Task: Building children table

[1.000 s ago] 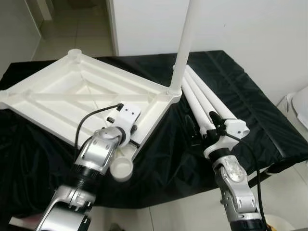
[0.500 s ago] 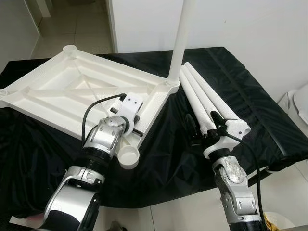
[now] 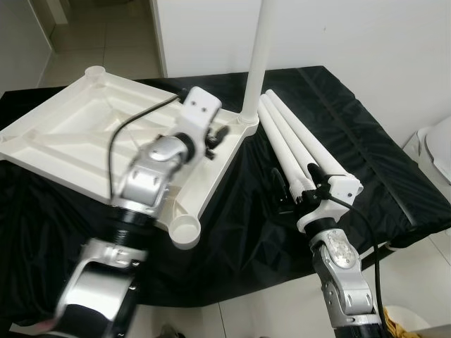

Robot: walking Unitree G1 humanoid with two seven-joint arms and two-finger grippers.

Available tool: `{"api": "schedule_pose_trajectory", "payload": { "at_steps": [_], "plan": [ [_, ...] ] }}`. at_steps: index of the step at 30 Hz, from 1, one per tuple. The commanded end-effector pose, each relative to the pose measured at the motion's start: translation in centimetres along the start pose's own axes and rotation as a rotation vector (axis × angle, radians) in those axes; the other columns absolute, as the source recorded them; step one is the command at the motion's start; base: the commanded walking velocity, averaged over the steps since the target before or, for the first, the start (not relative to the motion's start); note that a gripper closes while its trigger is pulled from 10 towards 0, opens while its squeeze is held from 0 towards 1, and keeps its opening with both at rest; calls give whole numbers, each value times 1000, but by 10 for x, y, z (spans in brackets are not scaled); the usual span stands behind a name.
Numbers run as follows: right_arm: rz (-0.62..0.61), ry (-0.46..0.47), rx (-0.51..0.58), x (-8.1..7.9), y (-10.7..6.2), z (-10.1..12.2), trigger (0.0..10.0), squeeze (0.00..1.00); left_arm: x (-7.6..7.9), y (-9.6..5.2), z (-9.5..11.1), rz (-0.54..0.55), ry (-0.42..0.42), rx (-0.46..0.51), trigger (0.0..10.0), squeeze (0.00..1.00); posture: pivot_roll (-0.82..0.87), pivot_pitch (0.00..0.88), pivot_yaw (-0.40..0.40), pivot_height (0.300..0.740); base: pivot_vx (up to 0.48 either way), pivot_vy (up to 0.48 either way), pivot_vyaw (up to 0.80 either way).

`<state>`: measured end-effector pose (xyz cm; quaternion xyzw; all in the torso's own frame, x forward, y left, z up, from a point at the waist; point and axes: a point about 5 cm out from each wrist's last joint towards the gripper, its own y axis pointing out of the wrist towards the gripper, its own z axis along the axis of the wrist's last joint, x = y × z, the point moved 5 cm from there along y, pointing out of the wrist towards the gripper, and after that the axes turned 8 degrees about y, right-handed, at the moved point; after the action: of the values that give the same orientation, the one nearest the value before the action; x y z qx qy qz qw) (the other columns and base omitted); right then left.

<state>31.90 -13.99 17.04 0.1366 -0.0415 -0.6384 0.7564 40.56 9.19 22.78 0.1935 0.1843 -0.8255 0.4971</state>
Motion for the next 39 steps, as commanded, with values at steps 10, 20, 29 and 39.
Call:
{"api": "schedule_pose_trajectory", "payload": {
  "at_steps": [10, 20, 29, 39],
  "plan": [
    [-1, -9, -10, 4, 2, -2, 10000, 0, -10, -38, -56, -58, 123, -234, 10000, 0, -80, 60, 17, 740, 0, 0, 0],
    [-14, -47, 2, 17, 11, 4, 10000, 0, 33, -83, -65, -390, 215, -240, 10000, 0, -65, 57, 2, 740, 0, 0, 0],
    [-6, -51, 1, 15, 11, 3, 10000, 0, 44, -94, -67, -459, 220, -248, 10000, 0, -62, 61, 3, 740, 0, 0, 0],
    [41, -32, -31, 11, 6, 0, 10000, 0, 53, -90, -82, -434, 284, -320, 10000, 0, -76, 70, 7, 740, 0, 0, 0]
  ]
}}
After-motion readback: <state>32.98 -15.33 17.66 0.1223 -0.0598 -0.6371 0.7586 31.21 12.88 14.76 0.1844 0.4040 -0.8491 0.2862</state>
